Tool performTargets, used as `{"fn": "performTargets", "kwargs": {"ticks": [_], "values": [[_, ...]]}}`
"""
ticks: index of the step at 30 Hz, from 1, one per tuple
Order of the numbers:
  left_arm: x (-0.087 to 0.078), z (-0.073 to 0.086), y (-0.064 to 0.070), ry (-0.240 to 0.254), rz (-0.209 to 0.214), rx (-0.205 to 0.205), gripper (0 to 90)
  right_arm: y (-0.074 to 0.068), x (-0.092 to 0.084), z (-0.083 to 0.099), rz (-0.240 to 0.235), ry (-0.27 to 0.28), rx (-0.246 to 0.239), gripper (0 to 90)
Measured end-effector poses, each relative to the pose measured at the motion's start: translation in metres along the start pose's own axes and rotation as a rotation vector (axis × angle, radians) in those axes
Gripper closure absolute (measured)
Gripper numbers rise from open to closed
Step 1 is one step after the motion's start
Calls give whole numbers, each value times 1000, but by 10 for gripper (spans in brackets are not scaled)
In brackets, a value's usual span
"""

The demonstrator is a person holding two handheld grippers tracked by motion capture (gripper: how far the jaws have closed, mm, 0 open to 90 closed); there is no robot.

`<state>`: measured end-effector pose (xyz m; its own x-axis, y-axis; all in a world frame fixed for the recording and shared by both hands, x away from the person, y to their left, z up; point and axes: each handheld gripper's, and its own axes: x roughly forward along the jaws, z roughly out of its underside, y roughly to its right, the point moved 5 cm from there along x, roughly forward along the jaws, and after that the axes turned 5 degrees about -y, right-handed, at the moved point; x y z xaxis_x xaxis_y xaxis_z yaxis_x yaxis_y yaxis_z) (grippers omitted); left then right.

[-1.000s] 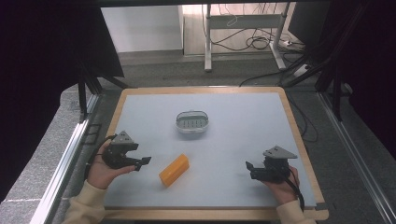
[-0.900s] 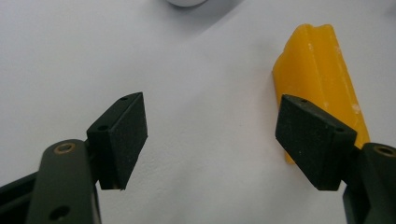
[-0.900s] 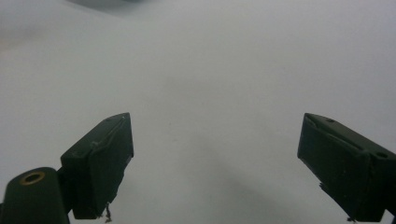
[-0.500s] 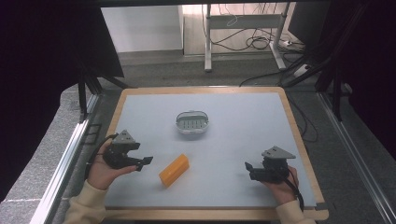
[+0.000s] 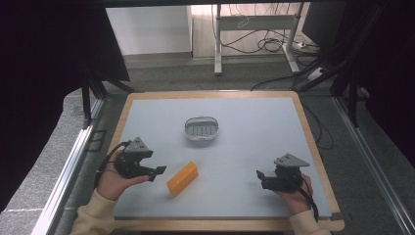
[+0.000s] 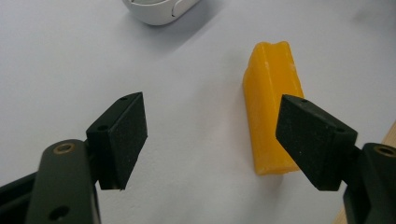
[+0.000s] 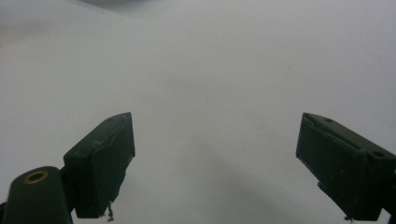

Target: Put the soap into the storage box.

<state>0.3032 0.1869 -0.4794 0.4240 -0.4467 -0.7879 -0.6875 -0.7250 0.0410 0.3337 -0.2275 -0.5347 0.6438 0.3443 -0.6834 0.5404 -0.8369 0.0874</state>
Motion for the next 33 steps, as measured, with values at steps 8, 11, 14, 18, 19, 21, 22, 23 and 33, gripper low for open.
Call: {"fn": "performTargets", "kwargs": {"ticks": [8,11,14,18,19,21,22,23,33], "values": [[2,-3,6,-8,9,22,244,0,0,0,1,-7,-1,120],[4,-4,9,-15,12,31,242,0,1,1,1,-8,0,120],[5,-4,11,-22,9,37,243,0,1,1,2,-11,1,120],[7,-5,13,-29,11,44,243,0,1,1,3,-12,2,120],[7,-5,13,-31,12,45,243,0,1,1,3,-12,2,120],[8,-6,14,-31,12,48,242,0,1,1,4,-13,3,120],[9,-6,14,-27,8,43,240,0,1,1,4,-14,2,121],[10,-6,14,-26,3,38,237,0,1,1,4,-15,1,120],[15,-11,21,-33,12,50,237,0,1,2,8,-20,0,120]]}}
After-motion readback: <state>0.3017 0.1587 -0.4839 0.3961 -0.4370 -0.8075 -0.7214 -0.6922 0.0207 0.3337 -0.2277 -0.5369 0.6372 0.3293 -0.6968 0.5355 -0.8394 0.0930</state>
